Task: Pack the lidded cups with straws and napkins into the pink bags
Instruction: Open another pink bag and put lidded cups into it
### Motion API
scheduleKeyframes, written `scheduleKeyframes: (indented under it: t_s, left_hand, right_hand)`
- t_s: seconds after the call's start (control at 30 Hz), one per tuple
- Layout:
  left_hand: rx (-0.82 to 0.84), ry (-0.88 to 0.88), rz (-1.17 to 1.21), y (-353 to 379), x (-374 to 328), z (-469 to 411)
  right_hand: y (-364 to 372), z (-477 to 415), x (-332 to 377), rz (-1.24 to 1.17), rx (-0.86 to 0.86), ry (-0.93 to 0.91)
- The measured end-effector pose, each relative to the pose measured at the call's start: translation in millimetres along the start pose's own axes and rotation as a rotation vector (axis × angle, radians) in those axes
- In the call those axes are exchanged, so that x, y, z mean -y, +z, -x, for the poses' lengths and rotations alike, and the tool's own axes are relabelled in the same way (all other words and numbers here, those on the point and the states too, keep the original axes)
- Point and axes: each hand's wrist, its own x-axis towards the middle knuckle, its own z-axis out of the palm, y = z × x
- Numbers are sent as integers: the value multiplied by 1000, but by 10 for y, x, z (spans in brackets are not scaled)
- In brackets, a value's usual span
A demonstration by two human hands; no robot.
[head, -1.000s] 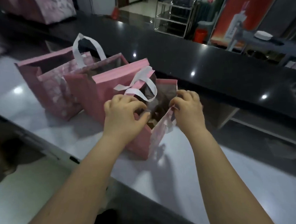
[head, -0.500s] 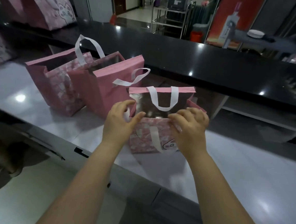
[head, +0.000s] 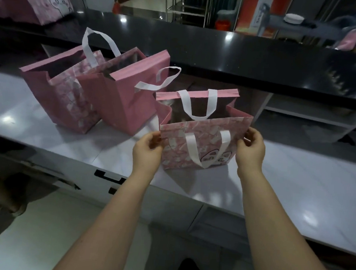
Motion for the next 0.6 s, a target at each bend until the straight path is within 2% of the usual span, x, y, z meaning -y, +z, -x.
scheduleKeyframes:
  t_s: [0.17,0.6]
  left_hand:
    - [41,-23,84,174,-2,28]
    - [459,12,172,1718,-417,597]
  right_hand:
    - [-296,164,-86,-201,-205,77]
    - [-2013,389,-120,-268,-648,21]
